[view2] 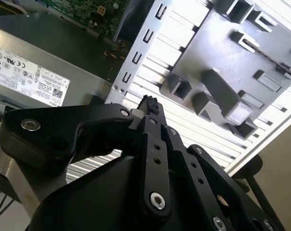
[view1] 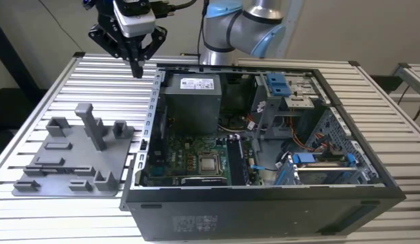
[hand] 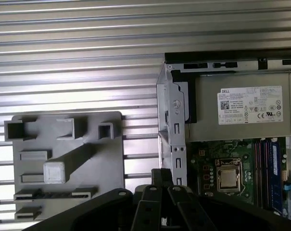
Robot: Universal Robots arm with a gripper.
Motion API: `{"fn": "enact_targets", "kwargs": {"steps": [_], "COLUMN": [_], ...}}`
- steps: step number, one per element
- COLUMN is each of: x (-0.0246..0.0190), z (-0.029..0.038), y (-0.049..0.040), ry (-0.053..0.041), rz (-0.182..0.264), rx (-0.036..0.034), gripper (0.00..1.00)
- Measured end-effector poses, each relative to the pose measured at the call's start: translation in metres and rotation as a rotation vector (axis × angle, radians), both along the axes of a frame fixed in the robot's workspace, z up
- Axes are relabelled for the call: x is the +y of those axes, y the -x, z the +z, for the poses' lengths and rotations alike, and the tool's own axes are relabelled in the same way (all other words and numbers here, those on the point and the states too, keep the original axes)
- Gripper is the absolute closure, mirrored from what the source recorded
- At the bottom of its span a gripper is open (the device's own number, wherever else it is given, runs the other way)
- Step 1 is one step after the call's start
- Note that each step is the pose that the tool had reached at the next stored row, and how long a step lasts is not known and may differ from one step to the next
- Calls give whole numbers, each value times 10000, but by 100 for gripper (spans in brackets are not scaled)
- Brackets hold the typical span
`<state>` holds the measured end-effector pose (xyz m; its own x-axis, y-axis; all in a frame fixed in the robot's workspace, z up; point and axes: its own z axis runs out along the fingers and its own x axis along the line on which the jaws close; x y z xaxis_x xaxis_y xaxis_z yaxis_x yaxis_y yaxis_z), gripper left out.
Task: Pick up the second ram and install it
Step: 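Reach for the second ram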
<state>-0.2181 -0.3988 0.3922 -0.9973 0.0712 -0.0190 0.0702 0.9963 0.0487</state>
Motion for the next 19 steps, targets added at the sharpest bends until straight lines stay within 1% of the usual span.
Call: {"fn": "enact_targets", "kwargs": {"steps": [10,19], "x": [0,0], "z": [-2,-5], "y": [161,343], "ry": [0,0], "rz": [1,0], "rx": [0,0], "gripper": [89,89]}}
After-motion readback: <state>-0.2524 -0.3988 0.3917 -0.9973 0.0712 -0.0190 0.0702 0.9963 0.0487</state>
